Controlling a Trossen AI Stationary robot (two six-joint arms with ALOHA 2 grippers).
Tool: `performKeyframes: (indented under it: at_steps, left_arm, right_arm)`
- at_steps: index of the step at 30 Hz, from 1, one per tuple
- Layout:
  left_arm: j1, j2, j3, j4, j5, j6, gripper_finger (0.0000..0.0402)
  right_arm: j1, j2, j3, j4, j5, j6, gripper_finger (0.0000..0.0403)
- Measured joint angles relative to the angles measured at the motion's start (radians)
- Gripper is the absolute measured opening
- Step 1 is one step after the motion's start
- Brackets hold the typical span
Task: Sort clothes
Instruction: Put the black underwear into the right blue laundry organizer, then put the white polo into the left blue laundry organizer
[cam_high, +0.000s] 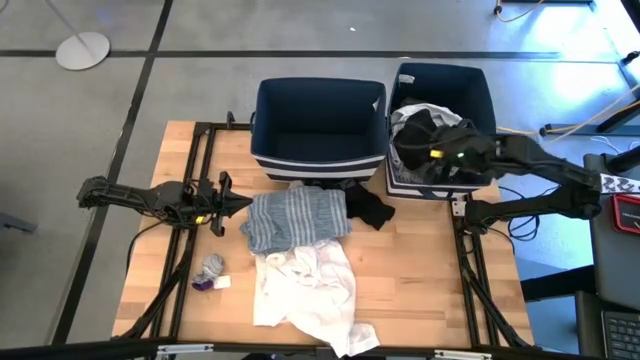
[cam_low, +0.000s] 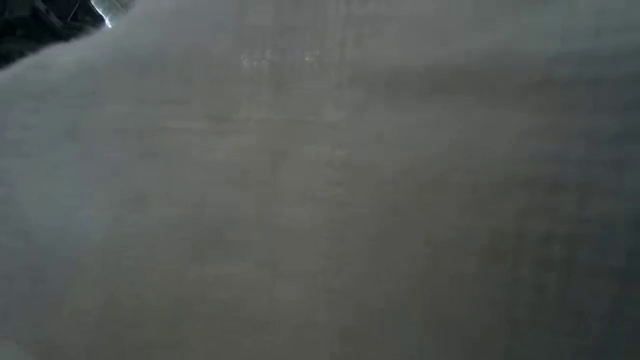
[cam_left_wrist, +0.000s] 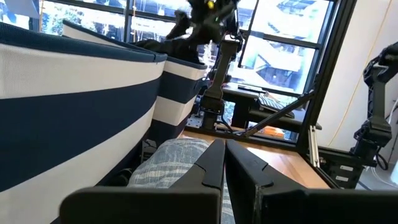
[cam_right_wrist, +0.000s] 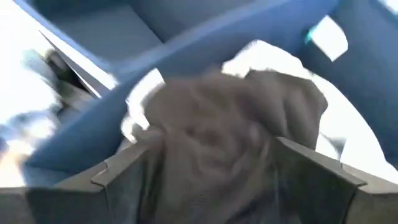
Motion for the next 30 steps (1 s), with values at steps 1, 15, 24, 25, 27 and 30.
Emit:
performKeyframes:
  at_steps: [1, 15, 24, 25, 27, 30]
  left_arm:
    - [0.0, 0.0, 0.0, 0.0, 0.0, -0.002, 0.0004]
    - [0.0, 0.0, 0.0, 0.0, 0.0, -0.025, 0.0004]
    - [0.0, 0.0, 0.0, -0.002, 0.0, -0.026, 0.0004]
    - [0.0, 0.0, 0.0, -0.004, 0.0, -0.026, 0.0004]
    - [0.0, 0.0, 0.0, -0.008, 0.0, -0.02, 0.0004]
    - [0.0, 0.0, 0.0, -0.008, 0.0, -0.014, 0.0004]
  right_arm:
    - [0.0, 0.0, 0.032, -0.001, -0.013, 0.0, 0.0321]
    - [0.002, -0.002, 0.093, 0.261, -0.489, -0.051, 0.0321]
    - [0.117, 0.014, -0.23, 0.706, -0.663, -0.086, 0.0321]
    - [0.138, 0.021, -0.251, 0.74, -0.663, -0.09, 0.0321]
    - [0.179, 0.035, -0.282, 0.79, -0.658, -0.105, 0.0321]
    - [0.243, 0.065, -0.317, 0.869, -0.654, -0.109, 0.0321]
